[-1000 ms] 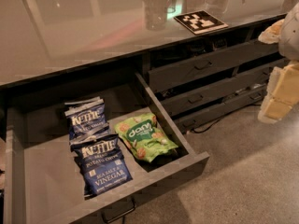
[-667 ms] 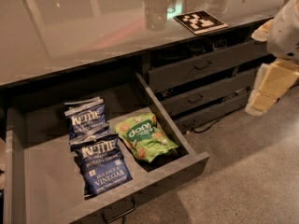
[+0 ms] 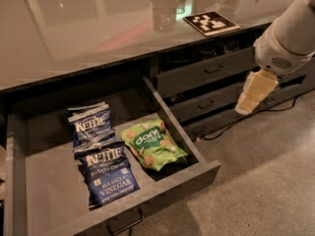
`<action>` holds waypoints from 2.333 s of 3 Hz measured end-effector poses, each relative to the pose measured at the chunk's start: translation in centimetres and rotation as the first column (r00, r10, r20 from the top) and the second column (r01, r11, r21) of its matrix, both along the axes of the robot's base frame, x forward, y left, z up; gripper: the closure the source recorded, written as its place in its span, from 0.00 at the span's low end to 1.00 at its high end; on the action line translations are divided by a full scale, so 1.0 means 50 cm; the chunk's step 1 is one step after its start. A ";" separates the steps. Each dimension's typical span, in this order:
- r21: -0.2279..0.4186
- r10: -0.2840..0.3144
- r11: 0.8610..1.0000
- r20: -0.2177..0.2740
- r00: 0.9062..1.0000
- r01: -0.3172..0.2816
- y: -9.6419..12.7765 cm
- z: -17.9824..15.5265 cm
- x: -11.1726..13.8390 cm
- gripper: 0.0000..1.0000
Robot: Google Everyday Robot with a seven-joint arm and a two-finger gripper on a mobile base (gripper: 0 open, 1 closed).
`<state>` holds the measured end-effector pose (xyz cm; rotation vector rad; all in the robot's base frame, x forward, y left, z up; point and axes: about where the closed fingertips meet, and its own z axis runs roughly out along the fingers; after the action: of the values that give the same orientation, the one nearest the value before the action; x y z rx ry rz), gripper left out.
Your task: Pick green rice chip bag from top drawer and place on counter
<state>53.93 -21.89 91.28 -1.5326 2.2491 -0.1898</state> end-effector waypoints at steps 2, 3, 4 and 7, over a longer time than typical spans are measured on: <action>0.010 -0.091 0.996 -0.079 0.993 0.092 -0.040 -0.178 0.116 0.00; 0.010 -0.090 0.996 -0.079 0.993 0.091 -0.040 -0.178 0.116 0.00; 0.013 0.015 1.000 -0.060 0.998 -0.014 -0.015 -0.175 0.097 0.00; 0.047 0.623 0.781 0.014 0.782 -0.623 0.225 -0.166 -0.012 0.00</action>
Offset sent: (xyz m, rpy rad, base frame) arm 0.0889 -0.0273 -0.1301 0.0218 0.1007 -0.1244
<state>53.34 -10.63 83.00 -2.1487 1.6013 0.0657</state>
